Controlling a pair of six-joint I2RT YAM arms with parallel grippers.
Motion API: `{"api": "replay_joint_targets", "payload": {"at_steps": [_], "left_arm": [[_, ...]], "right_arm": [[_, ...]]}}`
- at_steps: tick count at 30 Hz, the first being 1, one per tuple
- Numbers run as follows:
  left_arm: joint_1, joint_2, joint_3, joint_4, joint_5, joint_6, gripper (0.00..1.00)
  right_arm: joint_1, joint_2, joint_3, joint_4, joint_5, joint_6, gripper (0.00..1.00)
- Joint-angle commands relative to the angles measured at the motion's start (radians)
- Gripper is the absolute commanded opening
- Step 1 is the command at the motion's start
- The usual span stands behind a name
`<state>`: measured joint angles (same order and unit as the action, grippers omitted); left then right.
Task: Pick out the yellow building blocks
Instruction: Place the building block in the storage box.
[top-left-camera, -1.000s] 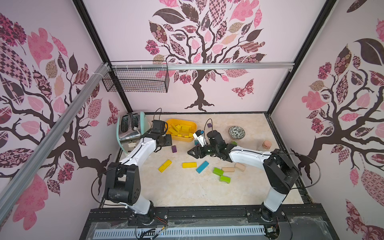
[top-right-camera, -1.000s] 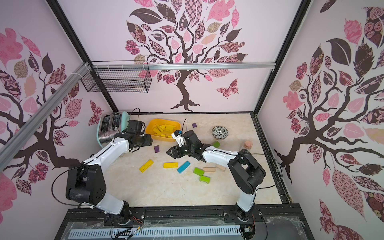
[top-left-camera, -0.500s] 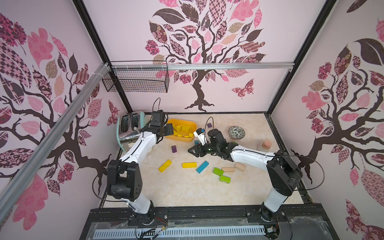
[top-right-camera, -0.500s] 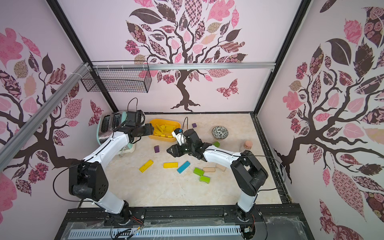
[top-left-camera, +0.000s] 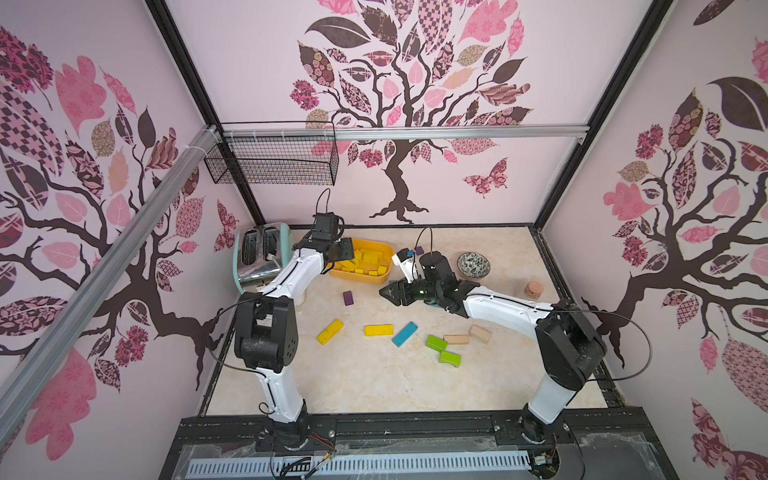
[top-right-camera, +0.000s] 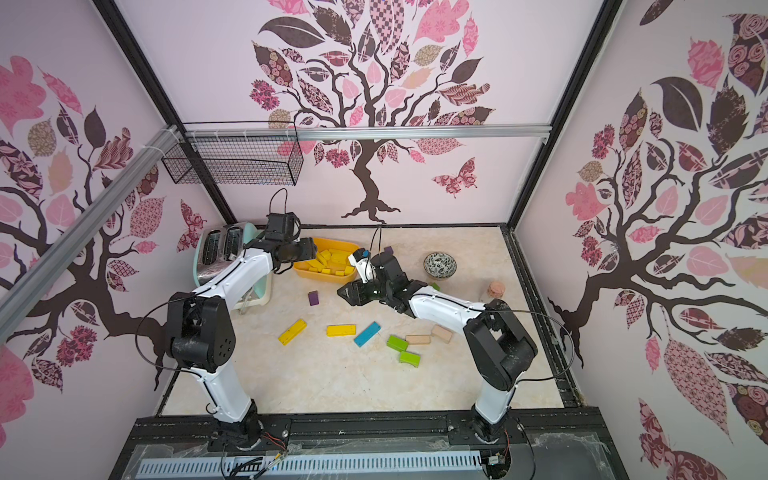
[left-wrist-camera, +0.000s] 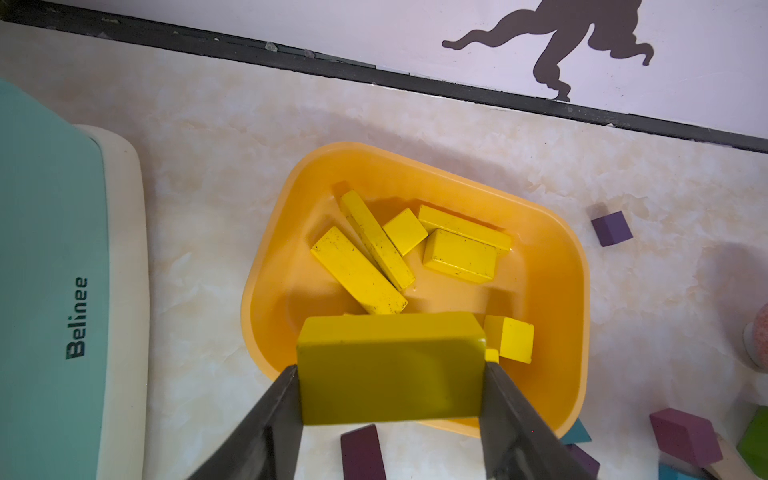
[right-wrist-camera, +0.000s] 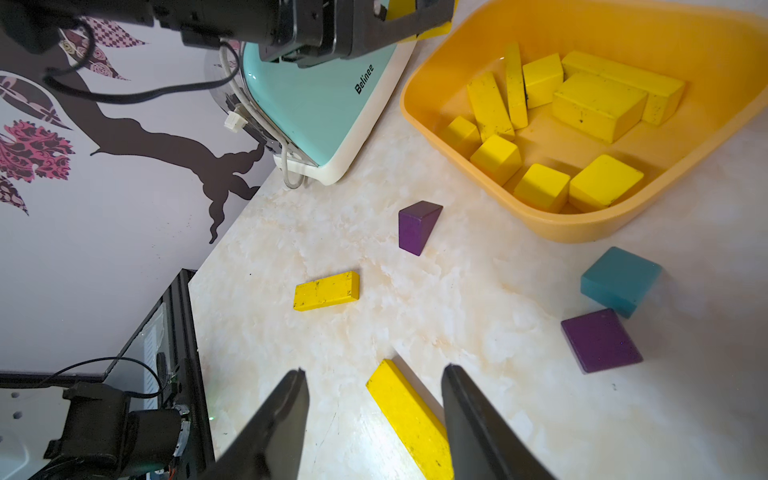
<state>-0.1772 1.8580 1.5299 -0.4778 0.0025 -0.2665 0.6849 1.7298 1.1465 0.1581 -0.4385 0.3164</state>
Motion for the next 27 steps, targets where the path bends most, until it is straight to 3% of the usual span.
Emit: {"api": "replay_joint_targets", "payload": {"at_steps": [1, 12, 27], "left_arm": [[0.007, 0.039, 0.055, 0.004, 0.072, -0.024, 0.56], [0.013, 0.055, 0.04, 0.001, 0.149, -0.045, 0.66], [0.01, -0.024, -0.039, 0.032, 0.156, -0.063, 0.75]], "right_arm": [[-0.01, 0.005, 0.039, -0.014, 0.001, -0.008, 0.56], [-0.013, 0.03, 0.054, -0.006, -0.016, 0.007, 0.56], [-0.013, 0.046, 0.086, -0.008, -0.028, 0.044, 0.54]]}}
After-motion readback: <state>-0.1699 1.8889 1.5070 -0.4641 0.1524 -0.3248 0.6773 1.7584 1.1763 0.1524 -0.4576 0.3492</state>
